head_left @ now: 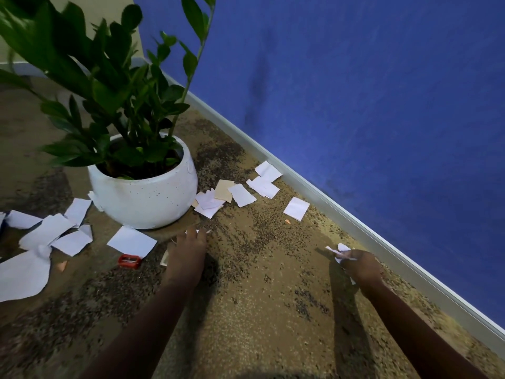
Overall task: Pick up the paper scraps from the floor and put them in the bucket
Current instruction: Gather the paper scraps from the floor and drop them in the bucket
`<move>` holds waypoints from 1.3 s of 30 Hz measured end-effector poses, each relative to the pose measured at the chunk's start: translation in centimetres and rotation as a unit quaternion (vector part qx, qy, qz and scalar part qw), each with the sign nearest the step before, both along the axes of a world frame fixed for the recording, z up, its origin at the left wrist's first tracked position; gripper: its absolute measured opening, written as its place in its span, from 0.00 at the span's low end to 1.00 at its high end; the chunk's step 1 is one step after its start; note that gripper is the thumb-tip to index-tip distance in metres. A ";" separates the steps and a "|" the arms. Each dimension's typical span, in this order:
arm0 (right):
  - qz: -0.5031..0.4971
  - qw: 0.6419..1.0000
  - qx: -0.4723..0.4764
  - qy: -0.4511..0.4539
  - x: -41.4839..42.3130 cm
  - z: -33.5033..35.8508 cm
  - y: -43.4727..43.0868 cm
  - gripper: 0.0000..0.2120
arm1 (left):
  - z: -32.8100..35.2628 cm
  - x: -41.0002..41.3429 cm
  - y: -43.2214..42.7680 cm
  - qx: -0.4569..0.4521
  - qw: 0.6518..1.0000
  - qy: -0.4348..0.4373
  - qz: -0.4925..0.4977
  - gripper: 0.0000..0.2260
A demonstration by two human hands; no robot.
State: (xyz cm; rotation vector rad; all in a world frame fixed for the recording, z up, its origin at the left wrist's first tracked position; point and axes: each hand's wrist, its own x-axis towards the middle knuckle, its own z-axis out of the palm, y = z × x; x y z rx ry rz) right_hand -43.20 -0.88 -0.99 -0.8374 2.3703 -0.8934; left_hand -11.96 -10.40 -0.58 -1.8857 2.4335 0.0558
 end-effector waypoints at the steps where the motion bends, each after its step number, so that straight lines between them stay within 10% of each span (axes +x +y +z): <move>1: -0.004 1.000 -0.001 -0.005 0.4 0.1 -0.2 0.09 | 0.1 -0.1 0.1 0.003 1.000 0.016 0.002 0.20; 8: 0.003 0.998 -0.018 -0.054 3.3 1.1 -1.1 0.09 | 0.5 -0.1 1.0 0.018 0.989 0.146 0.021 0.17; 15: 0.091 0.986 -0.061 -0.125 9.4 5.1 -2.8 0.08 | 4.0 0.9 1.1 0.072 0.879 0.465 0.071 0.14; 24: 0.251 0.947 -0.054 -0.192 20.0 11.9 -5.6 0.10 | 10.4 4.7 0.9 0.117 0.806 0.551 0.184 0.14; 39: 0.464 0.871 -0.062 -0.152 41.8 22.5 -6.3 0.15 | 21.3 21.1 2.6 -0.068 0.701 0.651 0.283 0.13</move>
